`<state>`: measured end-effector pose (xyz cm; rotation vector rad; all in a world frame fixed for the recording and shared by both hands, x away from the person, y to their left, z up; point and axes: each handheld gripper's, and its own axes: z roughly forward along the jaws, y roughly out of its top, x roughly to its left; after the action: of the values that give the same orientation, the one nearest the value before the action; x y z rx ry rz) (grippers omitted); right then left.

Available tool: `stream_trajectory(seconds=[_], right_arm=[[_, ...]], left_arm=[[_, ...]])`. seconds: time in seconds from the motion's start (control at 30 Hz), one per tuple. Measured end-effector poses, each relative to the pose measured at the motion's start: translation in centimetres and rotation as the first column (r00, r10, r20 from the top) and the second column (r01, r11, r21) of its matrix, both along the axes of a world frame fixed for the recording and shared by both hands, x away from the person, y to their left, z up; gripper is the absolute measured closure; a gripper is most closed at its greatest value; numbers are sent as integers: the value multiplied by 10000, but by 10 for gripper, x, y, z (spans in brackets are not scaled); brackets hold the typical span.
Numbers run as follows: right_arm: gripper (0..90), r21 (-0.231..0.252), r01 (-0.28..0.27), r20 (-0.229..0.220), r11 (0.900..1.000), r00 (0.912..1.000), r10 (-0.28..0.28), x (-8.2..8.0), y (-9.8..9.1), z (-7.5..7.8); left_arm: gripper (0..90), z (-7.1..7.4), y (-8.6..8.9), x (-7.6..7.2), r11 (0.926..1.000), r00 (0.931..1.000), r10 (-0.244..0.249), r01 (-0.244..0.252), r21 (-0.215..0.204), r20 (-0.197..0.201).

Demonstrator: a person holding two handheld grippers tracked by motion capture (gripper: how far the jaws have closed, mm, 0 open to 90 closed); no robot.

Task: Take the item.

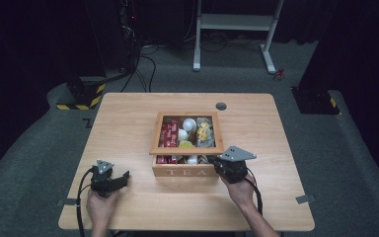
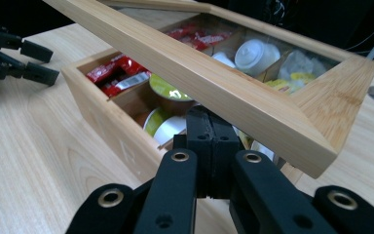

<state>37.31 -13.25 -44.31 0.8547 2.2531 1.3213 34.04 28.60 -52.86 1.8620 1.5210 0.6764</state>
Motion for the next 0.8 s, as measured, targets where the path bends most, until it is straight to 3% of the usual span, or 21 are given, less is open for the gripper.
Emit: stream_trajectory(seconds=[0.8], right_arm=[[895, 578, -212, -8, 9981, 9998, 212, 19, -1, 31]], left_arm=[[246, 0, 0, 0, 10000, 10000, 17, -17, 13, 4]])
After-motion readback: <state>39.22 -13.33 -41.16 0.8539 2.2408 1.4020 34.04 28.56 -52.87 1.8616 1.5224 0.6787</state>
